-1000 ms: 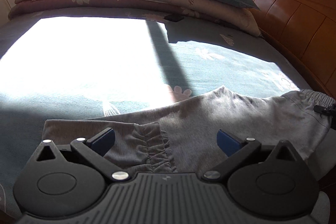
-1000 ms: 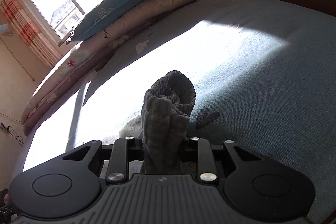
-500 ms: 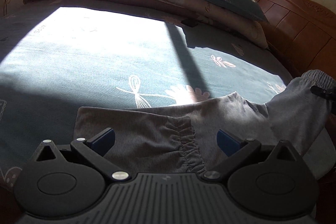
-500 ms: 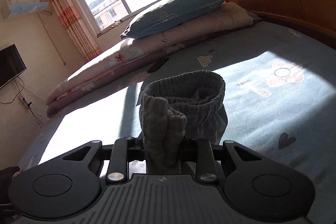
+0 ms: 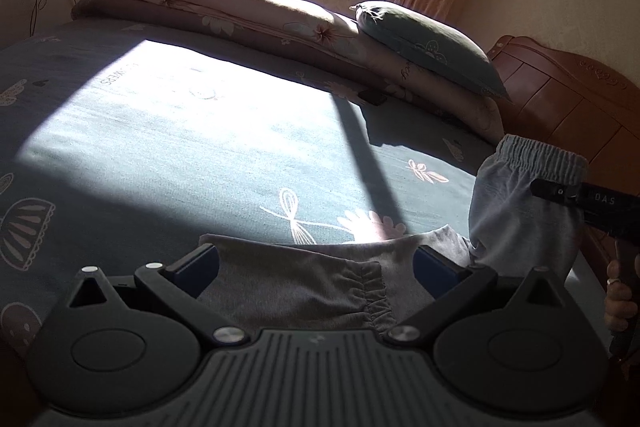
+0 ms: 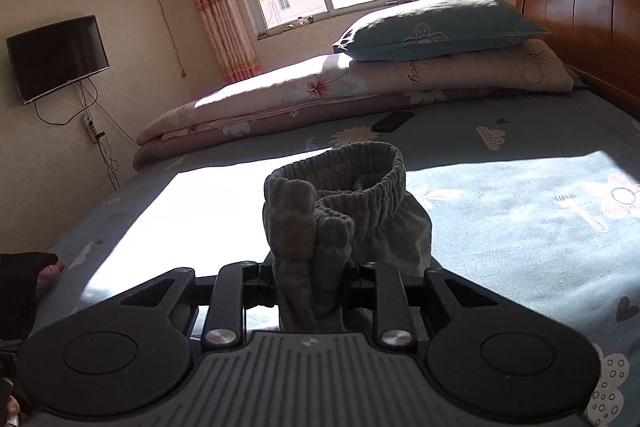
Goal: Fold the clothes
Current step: 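Lift the sweatpants by the waistband with the right gripper, then fold the sweatpants over and lower the waistband with the right gripper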
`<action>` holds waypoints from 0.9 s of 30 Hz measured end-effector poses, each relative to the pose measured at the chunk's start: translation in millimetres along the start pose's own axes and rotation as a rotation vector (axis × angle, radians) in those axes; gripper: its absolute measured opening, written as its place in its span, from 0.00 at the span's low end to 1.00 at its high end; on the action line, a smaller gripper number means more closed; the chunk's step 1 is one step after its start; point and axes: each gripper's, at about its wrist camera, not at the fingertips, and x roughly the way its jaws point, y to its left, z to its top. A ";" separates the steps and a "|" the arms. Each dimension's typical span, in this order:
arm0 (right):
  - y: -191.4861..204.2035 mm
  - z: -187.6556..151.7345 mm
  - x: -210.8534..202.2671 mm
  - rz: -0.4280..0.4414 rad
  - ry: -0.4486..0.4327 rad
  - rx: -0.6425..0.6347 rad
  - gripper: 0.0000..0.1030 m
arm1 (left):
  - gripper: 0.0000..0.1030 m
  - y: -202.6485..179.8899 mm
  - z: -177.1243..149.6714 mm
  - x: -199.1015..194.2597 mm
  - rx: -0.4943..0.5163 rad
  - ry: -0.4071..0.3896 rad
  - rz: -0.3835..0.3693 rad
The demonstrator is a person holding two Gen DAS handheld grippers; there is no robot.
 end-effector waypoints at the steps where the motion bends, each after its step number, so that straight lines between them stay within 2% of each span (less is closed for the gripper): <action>1: 9.4 -0.9 4.8 0.006 0.007 -0.015 0.29 | 0.99 2.1 0.3 0.0 -0.003 0.001 0.000; 10: 87.5 -30.2 33.1 0.034 0.033 -0.239 0.28 | 0.99 21.2 2.5 5.8 -0.043 0.039 0.019; 15: 133.5 -53.9 44.7 0.059 0.029 -0.411 0.28 | 0.99 38.4 4.6 2.0 -0.083 0.017 0.056; 23: 204.7 -118.0 65.4 0.012 -0.008 -0.775 0.28 | 0.99 67.2 4.8 -8.5 -0.151 -0.015 0.111; 27: 222.5 -155.6 75.5 -0.001 0.007 -0.900 0.28 | 0.99 76.3 3.3 -11.1 -0.178 -0.020 0.125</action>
